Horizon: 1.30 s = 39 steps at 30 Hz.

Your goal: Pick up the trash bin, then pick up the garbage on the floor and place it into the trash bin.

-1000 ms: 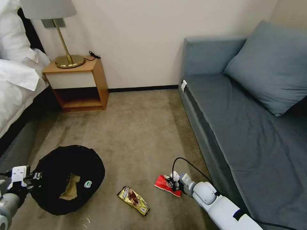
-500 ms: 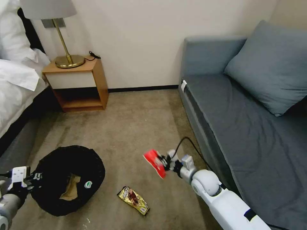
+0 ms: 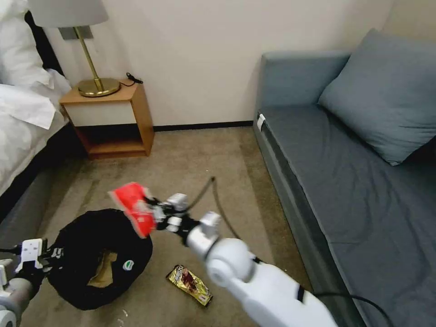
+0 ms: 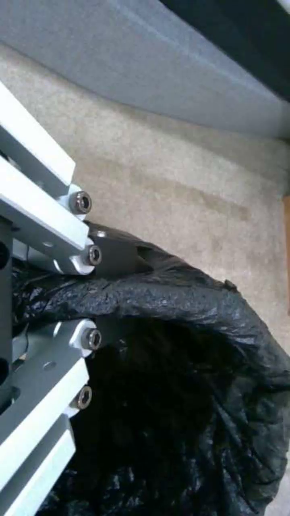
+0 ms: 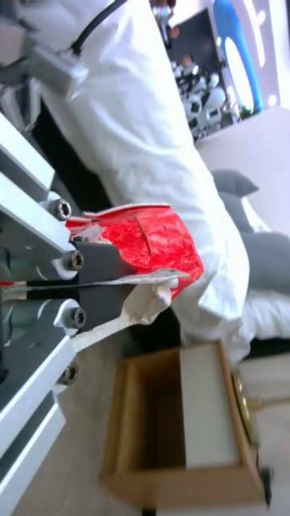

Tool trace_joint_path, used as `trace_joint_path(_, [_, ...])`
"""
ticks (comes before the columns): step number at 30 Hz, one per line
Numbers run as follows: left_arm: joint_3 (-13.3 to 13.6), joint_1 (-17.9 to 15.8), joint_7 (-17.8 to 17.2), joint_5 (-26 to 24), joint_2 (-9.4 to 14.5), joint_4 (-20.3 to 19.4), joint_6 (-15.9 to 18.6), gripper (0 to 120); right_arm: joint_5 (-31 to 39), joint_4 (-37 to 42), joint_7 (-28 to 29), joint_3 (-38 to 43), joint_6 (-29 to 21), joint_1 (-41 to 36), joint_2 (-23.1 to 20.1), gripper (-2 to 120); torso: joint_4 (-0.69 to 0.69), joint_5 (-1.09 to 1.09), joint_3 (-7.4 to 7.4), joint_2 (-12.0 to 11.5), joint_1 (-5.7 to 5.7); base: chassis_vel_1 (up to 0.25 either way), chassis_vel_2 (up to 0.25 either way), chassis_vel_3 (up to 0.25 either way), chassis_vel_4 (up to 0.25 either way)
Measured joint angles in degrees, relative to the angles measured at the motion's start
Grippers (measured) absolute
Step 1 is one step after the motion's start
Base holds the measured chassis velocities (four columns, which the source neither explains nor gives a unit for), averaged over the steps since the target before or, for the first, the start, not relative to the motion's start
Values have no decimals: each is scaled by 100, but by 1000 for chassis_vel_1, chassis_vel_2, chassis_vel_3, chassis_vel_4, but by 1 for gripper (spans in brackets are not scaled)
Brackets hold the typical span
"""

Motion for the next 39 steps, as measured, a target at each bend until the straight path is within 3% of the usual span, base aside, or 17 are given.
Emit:
trace_joint_path(4, [-81,54,10,-4,-20,-37,0,5,-104,-447,221,-494,-22,238,423,0,0,0,0,0,0,0,0,0,0])
trace_joint_path(9, [-100,55,10,-13,-52,-45,-6,5,-158,-571,329,-728,-93,247,576,0,0,0,0,0,0,0,0,0,0])
trace_joint_path(25, [-85,17,0,-35,-60,-76,-6,5,-185,-473,390,-752,-283,138,522,58,-1,2,0,0,0,0,0,0,0])
trace_joint_path(27, [-101,-14,-3,-45,-45,-18,-6,5,-184,-308,391,-602,-319,27,409,68,0,2,0,0,0,0,0,0,0])
trace_joint_path(31, [-140,-34,-5,-71,-27,22,-6,5,-187,-122,352,-432,-396,-134,197,75,-1,2,0,0,0,0,0,0,0])
trace_joint_path(36, [-250,-26,-10,-147,38,86,-6,5,-544,432,-97,227,-754,-677,-929,97,-2,3,0,0,0,0,0,0,0])
trace_joint_path(39, [-278,-13,-14,-156,34,63,-4,5,-735,525,-295,446,-915,-842,-1327,99,-3,4,0,0,0,0,0,0,0])
